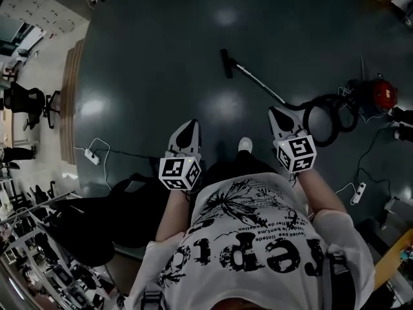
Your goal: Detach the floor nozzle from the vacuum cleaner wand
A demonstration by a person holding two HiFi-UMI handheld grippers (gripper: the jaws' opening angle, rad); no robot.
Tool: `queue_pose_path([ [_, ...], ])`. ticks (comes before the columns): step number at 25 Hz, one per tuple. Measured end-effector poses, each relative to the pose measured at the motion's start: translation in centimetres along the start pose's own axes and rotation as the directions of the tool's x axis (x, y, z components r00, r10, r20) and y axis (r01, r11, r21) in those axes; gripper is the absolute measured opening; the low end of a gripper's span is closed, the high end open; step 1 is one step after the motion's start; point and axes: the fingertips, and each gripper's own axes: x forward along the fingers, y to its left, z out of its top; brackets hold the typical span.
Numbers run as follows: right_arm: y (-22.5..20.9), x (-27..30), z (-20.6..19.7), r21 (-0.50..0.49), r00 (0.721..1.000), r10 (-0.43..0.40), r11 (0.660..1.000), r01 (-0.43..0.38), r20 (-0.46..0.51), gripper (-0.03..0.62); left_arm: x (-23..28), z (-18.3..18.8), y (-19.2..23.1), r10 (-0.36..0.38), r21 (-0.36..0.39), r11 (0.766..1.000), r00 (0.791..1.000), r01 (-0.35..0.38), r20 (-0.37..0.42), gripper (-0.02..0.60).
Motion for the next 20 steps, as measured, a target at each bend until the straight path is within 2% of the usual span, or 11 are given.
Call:
queue_pose_path([
  [4,-3.8,5.3,2.1,0.006,1.000,-0.025,1.000,0.025,-0.001,0.003,5.4,1.6,2.9,0.013,-0.040,0.999,1.000,-0.014,-0.016,0.003],
  [8,-7.0,11.3,3.4,0.020,0.999,-0.035,0.999,0.035,0.002,0.003,12.3,2.7,6.8,0.000,-0.022,1.000,0.999,-0.001,-0.052,0.003],
  [12,-10.2,18.8,5.7,0.065,0.999,-0.040,0.997,0.040,-0.004,0.003,21.4,5.0,11.7,-0.070,-0.032,0.997,0.994,0.067,-0.080,0.003],
  [15,-12.2,24.2,7.9,0.051,0.999,-0.046,0.998,0.047,-0.025,0.003,28.3,7.9,15.0,-0.142,-0.048,0.989,0.984,0.137,-0.105,0.003],
  [18,-15.1,29.8,9.7,0.091,0.997,-0.066,0.993,0.070,-0.040,0.003,35.0,10.1,17.6,-0.225,-0.047,0.974,0.962,0.220,-0.157,0.003],
  [20,-17.3,33.0,10.1,0.118,0.996,-0.081,0.989,0.086,-0.042,0.003,39.0,9.2,17.7,-0.313,-0.047,0.949,0.921,0.311,-0.233,0.003],
])
